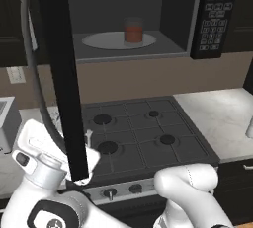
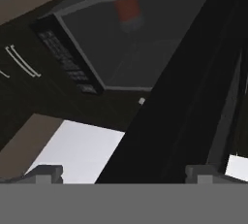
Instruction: Place the microwavable item in the microwave. Then, close the microwave door and press the start button.
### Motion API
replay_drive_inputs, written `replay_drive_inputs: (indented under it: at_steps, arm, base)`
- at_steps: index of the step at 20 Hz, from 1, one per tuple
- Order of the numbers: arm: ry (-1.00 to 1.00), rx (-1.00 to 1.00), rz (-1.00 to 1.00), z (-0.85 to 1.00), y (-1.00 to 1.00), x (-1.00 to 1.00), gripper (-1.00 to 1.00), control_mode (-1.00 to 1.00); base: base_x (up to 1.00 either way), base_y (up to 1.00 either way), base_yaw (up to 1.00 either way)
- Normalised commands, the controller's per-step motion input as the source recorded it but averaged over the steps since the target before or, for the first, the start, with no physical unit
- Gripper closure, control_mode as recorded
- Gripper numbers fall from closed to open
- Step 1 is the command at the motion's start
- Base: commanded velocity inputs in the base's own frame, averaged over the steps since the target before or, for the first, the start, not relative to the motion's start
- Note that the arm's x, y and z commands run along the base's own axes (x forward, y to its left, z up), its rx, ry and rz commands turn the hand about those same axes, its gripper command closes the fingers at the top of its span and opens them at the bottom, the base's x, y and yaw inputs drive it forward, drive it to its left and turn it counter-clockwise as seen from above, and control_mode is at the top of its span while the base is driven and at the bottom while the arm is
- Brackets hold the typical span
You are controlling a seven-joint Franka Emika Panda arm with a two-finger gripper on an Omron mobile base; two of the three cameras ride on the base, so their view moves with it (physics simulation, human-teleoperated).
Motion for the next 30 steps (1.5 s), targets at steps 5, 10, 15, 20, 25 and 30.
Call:
replay_drive_inputs:
  at_steps: [5, 10, 15, 20, 25, 30]
  arm:
    - [0.00, 0.26, 0.03, 0.04, -0.97, -0.15, -1.00, -1.00]
    - [0.00, 0.32, 0.09, 0.04, -1.00, -0.01, -1.00, -1.00]
    - [0.00, 0.30, 0.10, 0.00, -1.00, 0.00, -1.00, -1.00]
    - [0.00, 0.22, 0.17, 0.00, -0.99, 0.08, -1.00, -1.00]
    - [0.00, 0.21, 0.24, 0.00, -0.78, 0.39, -1.00, -1.00]
    - [0.00, 0.18, 0.25, 0.00, -0.42, 0.66, -1.00, -1.00]
  base:
    - [0.00, 0.00, 0.00]
    - [0.00, 0.00, 0.00]
    - [0.00, 0.00, 0.00]
    - [0.00, 0.00, 0.00]
    - [0.00, 0.00, 0.00]
    - [0.00, 0.00, 0.00]
